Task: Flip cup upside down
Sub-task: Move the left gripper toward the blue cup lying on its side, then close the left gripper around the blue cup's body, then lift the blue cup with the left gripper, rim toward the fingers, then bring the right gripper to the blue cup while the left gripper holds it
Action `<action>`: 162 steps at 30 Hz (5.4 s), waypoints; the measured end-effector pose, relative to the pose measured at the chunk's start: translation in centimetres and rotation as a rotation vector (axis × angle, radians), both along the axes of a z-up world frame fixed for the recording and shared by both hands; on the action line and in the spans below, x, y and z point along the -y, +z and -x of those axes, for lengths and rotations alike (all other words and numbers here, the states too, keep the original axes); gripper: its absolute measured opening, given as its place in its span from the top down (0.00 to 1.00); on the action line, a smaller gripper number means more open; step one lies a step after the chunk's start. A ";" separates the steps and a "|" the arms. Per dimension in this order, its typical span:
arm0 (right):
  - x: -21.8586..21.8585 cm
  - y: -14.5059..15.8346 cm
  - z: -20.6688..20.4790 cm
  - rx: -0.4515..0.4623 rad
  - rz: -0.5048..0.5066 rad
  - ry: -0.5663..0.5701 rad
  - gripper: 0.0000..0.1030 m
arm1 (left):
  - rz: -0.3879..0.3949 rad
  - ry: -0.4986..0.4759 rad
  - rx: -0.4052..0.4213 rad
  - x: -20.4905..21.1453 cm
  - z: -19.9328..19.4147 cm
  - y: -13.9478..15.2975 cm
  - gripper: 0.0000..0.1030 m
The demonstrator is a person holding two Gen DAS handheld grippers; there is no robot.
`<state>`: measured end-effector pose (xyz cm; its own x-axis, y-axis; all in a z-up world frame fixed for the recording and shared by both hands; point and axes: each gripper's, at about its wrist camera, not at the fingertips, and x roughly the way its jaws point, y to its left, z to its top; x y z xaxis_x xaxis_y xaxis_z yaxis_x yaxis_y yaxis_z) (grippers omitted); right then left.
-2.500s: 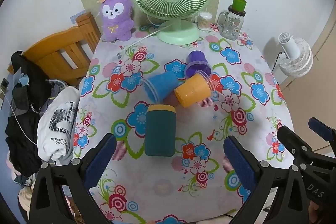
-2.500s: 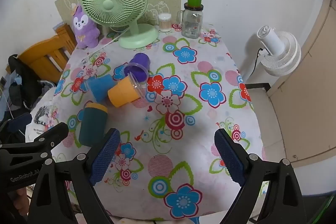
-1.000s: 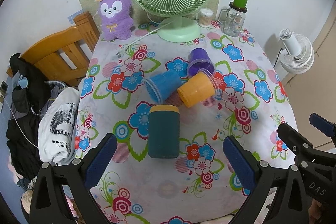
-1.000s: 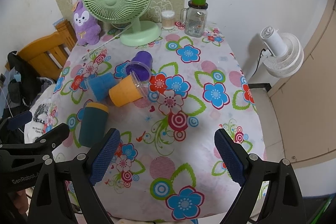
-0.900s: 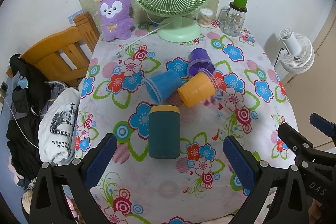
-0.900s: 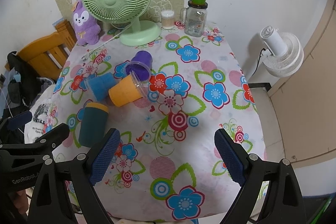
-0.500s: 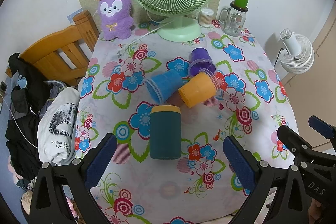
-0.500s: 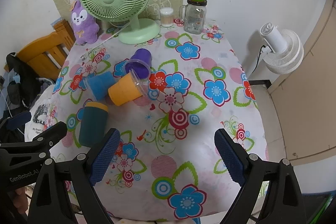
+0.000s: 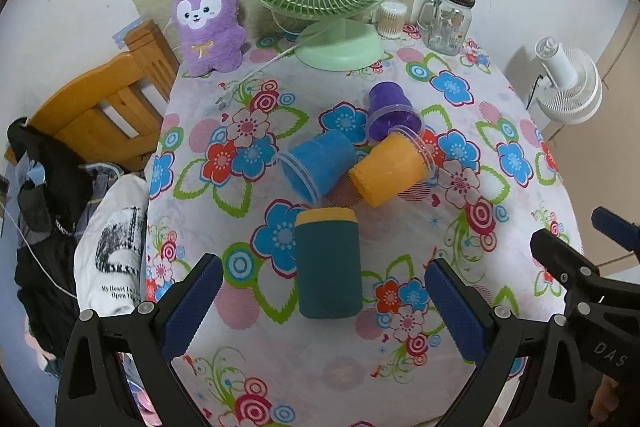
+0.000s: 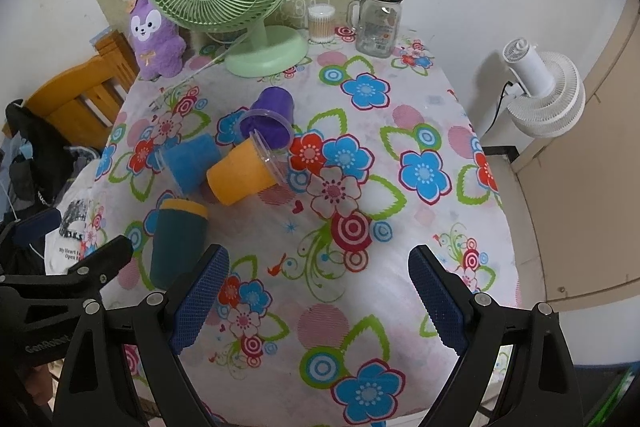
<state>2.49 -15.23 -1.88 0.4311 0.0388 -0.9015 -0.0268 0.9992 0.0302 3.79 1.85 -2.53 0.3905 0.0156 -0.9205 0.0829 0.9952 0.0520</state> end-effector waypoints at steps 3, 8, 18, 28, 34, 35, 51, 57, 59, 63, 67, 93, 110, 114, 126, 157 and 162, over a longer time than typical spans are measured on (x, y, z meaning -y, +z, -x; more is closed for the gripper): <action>-0.4 -0.3 -0.8 -0.008 0.009 0.003 0.10 | -0.006 -0.020 -0.003 -0.3 -0.9 -0.4 0.01; -1.1 -1.0 -2.6 -0.023 0.022 0.004 0.10 | -0.016 -0.051 -0.015 -0.7 -2.7 -1.2 0.01; -2.9 -3.3 -6.5 -0.056 0.012 0.007 0.10 | -0.042 -0.119 -0.060 -1.8 -7.3 -4.1 0.01; -4.2 -7.2 -9.5 -0.119 -0.004 0.008 0.10 | -0.092 -0.213 -0.110 -1.4 -11.2 -8.2 0.01; -4.4 -9.3 -10.7 -0.160 -0.023 -0.010 0.10 | -0.134 -0.269 -0.152 -1.0 -12.7 -10.9 0.01; -4.4 -9.7 -10.9 -0.166 -0.028 -0.015 0.10 | -0.143 -0.278 -0.161 -1.0 -12.9 -11.3 0.01; -5.4 -12.8 -11.9 -0.239 -0.030 -0.004 0.10 | -0.117 -0.366 -0.206 -0.8 -14.9 -15.0 0.15; -5.2 -13.1 -11.7 -0.246 -0.028 -0.012 0.10 | -0.119 -0.391 -0.176 -0.4 -14.9 -15.1 0.21; -5.2 -13.0 -11.7 -0.246 -0.026 -0.010 0.10 | -0.126 -0.392 -0.166 -0.2 -14.7 -15.0 0.22; -5.2 -12.7 -11.5 -0.240 -0.031 -0.008 0.10 | -0.145 -0.376 -0.145 0.2 -13.5 -13.9 0.22; -5.6 -11.9 -11.2 -0.225 -0.040 0.006 0.10 | -0.144 -0.343 -0.139 -0.4 -13.1 -12.9 0.22; -0.2 -6.0 -5.9 -0.167 -0.053 0.155 0.10 | 0.009 0.022 -0.099 2.4 -4.6 -7.6 0.22; 6.1 -9.2 -5.5 -0.240 0.014 0.201 0.10 | 0.104 0.244 -0.135 7.6 -1.4 -12.2 0.21; 6.7 -10.3 -5.7 -0.258 0.024 0.205 0.10 | 0.140 0.287 -0.157 8.7 -0.6 -13.8 0.21; 7.3 -11.9 -5.9 -0.283 0.021 0.209 0.10 | 0.180 0.285 -0.198 9.9 0.1 -15.3 0.07; 0.4 -10.5 -5.6 -0.336 -0.318 -0.131 0.10 | 0.039 -0.141 -0.231 3.4 -2.2 -9.0 0.05; -1.1 -11.9 -6.7 -0.365 -0.303 -0.161 0.10 | 0.056 -0.151 -0.242 2.3 -3.4 -9.3 0.05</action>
